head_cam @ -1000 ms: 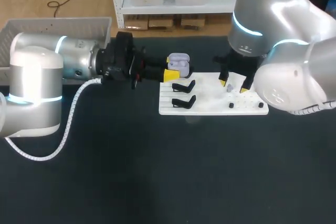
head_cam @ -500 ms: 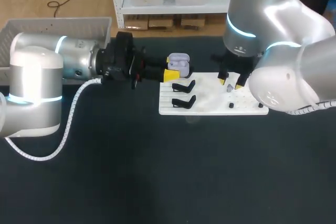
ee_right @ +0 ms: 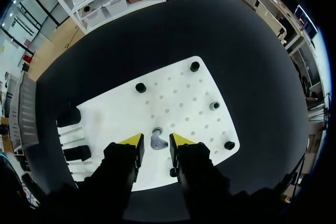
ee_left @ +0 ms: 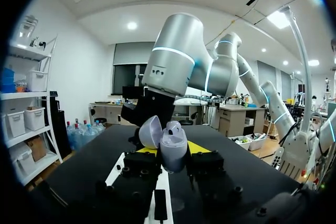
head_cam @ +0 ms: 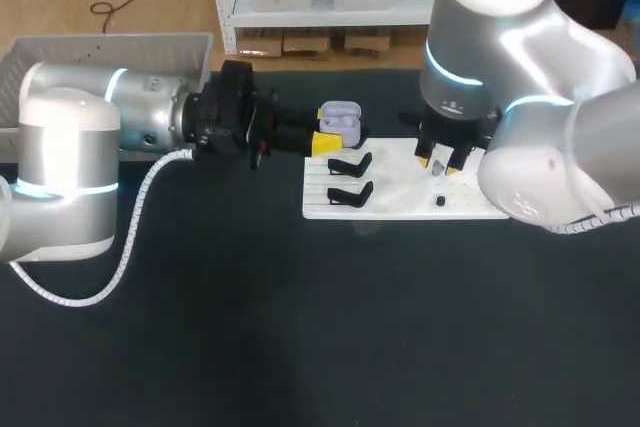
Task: Pick up each earbud case from the left stands, insert the matching earbuds, close the lid, and place the case in the box.
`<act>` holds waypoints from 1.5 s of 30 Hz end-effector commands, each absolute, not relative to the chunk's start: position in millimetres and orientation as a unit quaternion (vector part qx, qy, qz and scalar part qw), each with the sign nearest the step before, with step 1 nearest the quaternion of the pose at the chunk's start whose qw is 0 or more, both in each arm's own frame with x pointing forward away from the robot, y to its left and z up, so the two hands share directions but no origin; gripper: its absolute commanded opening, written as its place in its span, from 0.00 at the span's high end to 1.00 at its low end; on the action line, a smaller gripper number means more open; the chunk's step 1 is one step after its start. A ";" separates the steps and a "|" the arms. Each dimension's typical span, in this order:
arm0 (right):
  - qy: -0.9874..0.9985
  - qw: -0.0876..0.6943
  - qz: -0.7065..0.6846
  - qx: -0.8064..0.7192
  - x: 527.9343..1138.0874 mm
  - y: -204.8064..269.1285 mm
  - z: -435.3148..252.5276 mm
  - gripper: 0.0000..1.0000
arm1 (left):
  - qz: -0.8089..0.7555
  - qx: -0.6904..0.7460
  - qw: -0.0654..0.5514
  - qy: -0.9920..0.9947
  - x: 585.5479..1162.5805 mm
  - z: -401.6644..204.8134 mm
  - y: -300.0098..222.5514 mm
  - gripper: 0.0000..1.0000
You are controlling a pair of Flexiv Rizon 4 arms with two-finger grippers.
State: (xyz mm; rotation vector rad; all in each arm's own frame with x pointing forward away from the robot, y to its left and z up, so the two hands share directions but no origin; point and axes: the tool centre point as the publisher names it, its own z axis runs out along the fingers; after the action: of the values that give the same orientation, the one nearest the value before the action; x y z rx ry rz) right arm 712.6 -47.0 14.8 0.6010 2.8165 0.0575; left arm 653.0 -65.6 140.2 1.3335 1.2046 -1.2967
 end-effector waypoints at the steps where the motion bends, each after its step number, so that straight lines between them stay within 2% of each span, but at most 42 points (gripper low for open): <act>1: 0.969 0.135 0.019 0.206 710.6 -46.9 13.1 0.69 | -0.524 0.539 0.445 0.486 653.9 140.1 -65.5 1.00; 18: 0.970 0.131 0.012 0.203 712.7 -47.6 9.0 0.78 | -0.524 0.539 0.445 0.486 653.9 140.1 -65.5 1.00; 22: 0.970 0.130 0.010 0.203 712.9 -48.3 9.0 0.86 | -0.524 0.539 0.445 0.486 653.9 140.1 -65.5 1.00; 25: 0.970 0.130 0.008 0.204 713.0 -48.6 9.1 1.00 | -0.524 0.539 0.445 0.486 653.9 140.1 -65.5 1.00; 33: 0.971 0.130 0.007 0.202 709.9 -52.7 21.6 1.00 | -0.524 0.539 0.445 0.486 653.9 140.1 -65.5 1.00; 45: 0.978 0.112 0.045 0.170 696.7 -70.8 77.9 1.00 | -0.524 0.539 0.445 0.486 653.9 140.1 -65.5 1.00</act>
State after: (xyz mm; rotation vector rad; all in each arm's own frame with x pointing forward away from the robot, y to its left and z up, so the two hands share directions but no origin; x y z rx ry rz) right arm 706.3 -58.0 57.8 0.5148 2.8607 0.0913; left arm 653.0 -65.6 140.2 1.3335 1.2046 -1.2967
